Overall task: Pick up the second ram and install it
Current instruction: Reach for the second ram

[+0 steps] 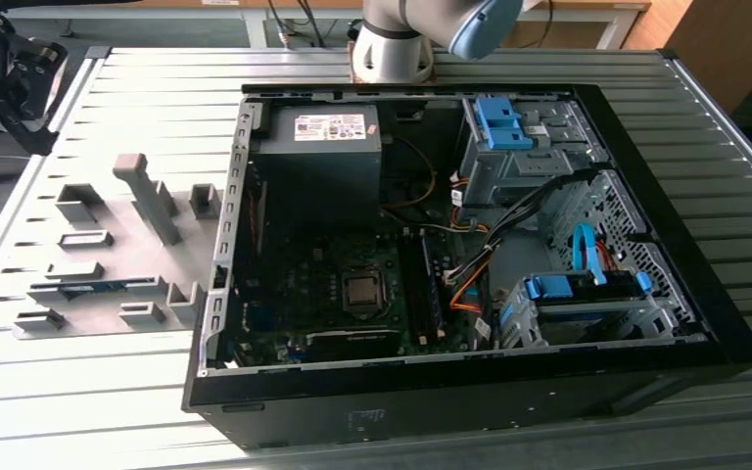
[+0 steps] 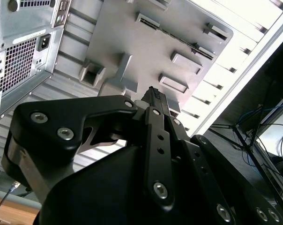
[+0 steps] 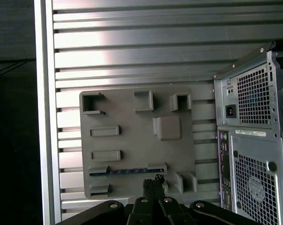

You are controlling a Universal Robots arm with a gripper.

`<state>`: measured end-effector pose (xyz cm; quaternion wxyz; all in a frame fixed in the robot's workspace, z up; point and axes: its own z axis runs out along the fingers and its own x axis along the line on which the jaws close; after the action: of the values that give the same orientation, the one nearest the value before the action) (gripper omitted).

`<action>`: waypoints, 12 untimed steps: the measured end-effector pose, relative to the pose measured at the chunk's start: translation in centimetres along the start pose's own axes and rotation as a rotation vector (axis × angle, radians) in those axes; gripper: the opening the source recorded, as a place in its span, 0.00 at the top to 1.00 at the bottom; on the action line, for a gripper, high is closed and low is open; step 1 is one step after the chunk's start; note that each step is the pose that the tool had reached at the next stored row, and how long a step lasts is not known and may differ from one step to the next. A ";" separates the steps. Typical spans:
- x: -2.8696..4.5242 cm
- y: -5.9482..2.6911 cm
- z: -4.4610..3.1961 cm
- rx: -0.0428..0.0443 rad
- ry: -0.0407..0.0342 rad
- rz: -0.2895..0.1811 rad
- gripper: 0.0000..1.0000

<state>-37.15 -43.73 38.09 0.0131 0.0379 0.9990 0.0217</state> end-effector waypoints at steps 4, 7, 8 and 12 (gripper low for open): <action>0.14 -0.01 0.00 0.0000 -0.0001 0.000 0.89; 0.37 -0.03 -0.01 0.0000 0.0000 0.000 0.89; 0.45 -0.03 -0.01 0.0000 0.0000 0.000 0.89; 0.83 -0.06 -0.02 0.0000 0.0000 0.000 0.89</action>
<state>-37.99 -43.73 38.09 0.0131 0.0379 0.9990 0.0217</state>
